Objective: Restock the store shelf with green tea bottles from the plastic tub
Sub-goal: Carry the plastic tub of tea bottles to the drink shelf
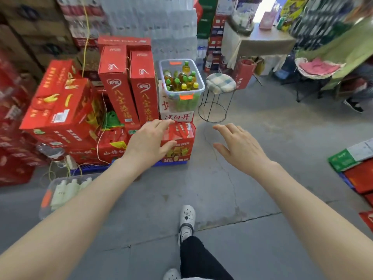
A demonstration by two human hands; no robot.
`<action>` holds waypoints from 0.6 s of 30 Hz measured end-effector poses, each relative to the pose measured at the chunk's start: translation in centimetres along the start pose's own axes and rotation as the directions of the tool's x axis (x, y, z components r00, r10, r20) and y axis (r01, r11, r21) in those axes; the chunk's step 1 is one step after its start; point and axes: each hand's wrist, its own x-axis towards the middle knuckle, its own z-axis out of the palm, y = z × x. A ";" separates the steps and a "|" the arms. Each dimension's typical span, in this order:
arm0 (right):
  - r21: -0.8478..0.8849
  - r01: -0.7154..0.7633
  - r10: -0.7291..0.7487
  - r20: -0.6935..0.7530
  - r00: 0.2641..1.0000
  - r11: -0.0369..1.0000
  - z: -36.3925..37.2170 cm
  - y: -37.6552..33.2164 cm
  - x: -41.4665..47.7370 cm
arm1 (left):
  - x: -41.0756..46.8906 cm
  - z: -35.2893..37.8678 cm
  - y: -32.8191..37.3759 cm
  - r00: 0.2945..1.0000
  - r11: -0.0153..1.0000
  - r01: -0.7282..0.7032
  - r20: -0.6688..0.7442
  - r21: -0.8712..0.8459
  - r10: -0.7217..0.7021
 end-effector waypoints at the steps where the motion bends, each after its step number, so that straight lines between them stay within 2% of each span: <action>1: 0.004 0.001 -0.001 -0.002 1.000 1.000 0.6 1.0 2.3 | 2.3 0.6 -0.9 1.000 1.000 0.002 -0.002 0.008 -0.002; 18: 0.077 0.030 -0.038 0.109 0.993 0.997 8.1 15.9 39.8 | 38.0 10.2 -14.2 0.984 0.985 0.165 0.076 -0.044 -0.161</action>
